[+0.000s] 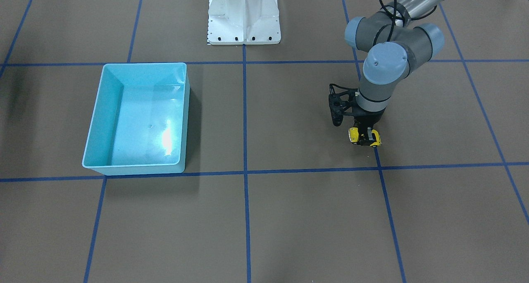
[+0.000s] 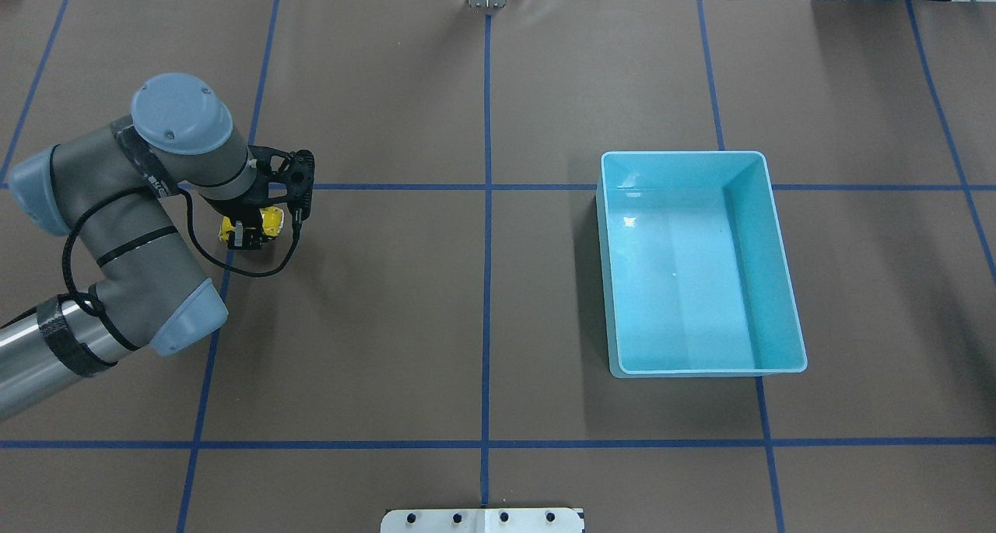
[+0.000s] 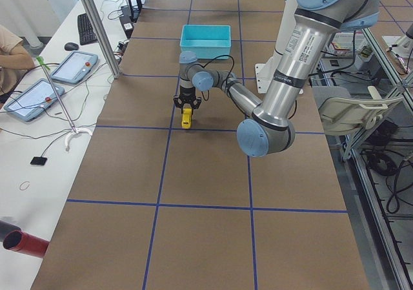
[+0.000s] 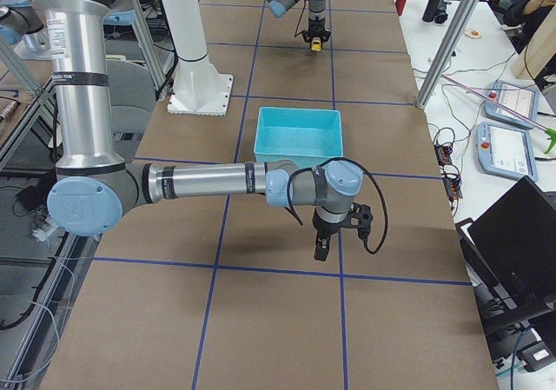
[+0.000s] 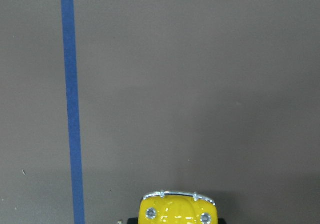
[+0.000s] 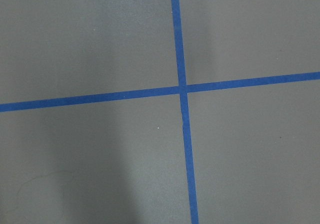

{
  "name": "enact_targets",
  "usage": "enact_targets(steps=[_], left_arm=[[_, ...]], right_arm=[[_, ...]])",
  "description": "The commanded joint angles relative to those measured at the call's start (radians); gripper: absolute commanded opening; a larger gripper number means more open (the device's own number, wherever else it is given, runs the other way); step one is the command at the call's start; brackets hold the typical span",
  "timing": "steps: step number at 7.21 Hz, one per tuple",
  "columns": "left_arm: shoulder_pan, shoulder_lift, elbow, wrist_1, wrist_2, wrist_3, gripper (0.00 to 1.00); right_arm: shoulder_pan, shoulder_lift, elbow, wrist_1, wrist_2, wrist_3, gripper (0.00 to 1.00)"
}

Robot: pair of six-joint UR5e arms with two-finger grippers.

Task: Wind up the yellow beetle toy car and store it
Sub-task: 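Pull the car backward along the table with the left gripper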

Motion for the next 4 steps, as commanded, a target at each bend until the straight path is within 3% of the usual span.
enact_targets(steps=[1, 4], left_arm=[[-0.001, 0.003, 0.022, -0.029, -0.037, 0.007, 0.02], [0.0, 0.006, 0.028, -0.058, -0.034, 0.02, 0.02]], right_arm=[[0.001, 0.0, 0.0, 0.0, 0.0, 0.001, 1.0], [0.0, 0.0, 0.0, 0.0, 0.0, -0.001, 1.0]])
